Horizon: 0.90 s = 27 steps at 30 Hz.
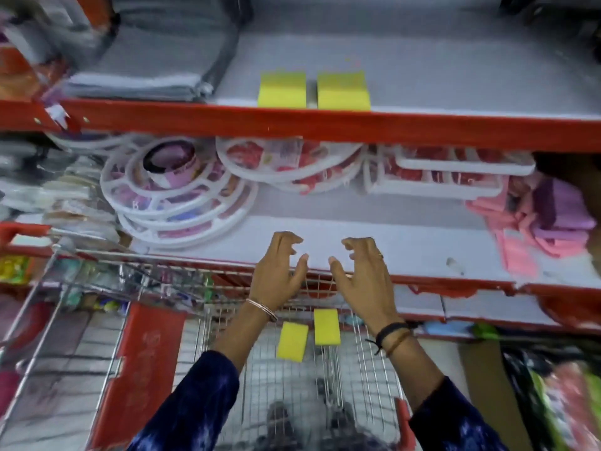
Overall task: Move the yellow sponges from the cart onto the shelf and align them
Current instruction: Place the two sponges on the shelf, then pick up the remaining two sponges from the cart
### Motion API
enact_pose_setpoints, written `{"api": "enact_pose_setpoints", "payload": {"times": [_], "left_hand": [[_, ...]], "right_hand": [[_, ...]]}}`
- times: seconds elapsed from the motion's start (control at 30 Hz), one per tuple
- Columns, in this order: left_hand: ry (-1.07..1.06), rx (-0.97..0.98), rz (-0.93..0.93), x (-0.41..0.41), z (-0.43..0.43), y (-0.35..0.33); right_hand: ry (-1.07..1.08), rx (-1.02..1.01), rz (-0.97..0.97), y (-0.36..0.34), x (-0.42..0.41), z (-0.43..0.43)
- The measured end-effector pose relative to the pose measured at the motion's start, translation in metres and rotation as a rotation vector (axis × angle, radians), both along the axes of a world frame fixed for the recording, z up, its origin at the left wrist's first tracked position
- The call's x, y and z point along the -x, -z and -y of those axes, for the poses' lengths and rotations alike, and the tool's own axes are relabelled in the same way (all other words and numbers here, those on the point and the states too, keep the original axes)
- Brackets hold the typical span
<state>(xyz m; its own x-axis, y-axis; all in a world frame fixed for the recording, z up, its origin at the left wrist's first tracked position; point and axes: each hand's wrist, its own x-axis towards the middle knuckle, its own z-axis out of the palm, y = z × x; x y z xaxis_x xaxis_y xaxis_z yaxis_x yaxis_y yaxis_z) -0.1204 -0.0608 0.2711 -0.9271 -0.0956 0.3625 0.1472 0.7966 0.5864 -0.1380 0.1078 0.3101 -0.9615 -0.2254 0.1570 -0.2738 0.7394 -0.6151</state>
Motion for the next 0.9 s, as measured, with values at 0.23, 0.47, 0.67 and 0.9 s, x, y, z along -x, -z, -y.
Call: {"api": "enact_pose_setpoints", "payload": {"times": [0.23, 0.47, 0.67, 0.9], "left_hand": [[0.056, 0.047, 0.421, -0.042, -0.005, 0.129], [-0.015, 0.148, 0.875, -0.056, -0.014, 0.224], [-0.131, 0.140, 1.107, -0.046, -0.018, 0.274], [-0.190, 0.060, 1.150, -0.050, -0.026, 0.305]], "right_hand": [[0.010, -0.157, 0.305, 0.108, -0.018, -0.001], [0.042, -0.389, 0.649, 0.214, -0.016, 0.012], [0.103, -0.532, 0.820, 0.290, -0.020, 0.024], [0.173, -0.509, 0.730, 0.328, -0.020, 0.031]]}}
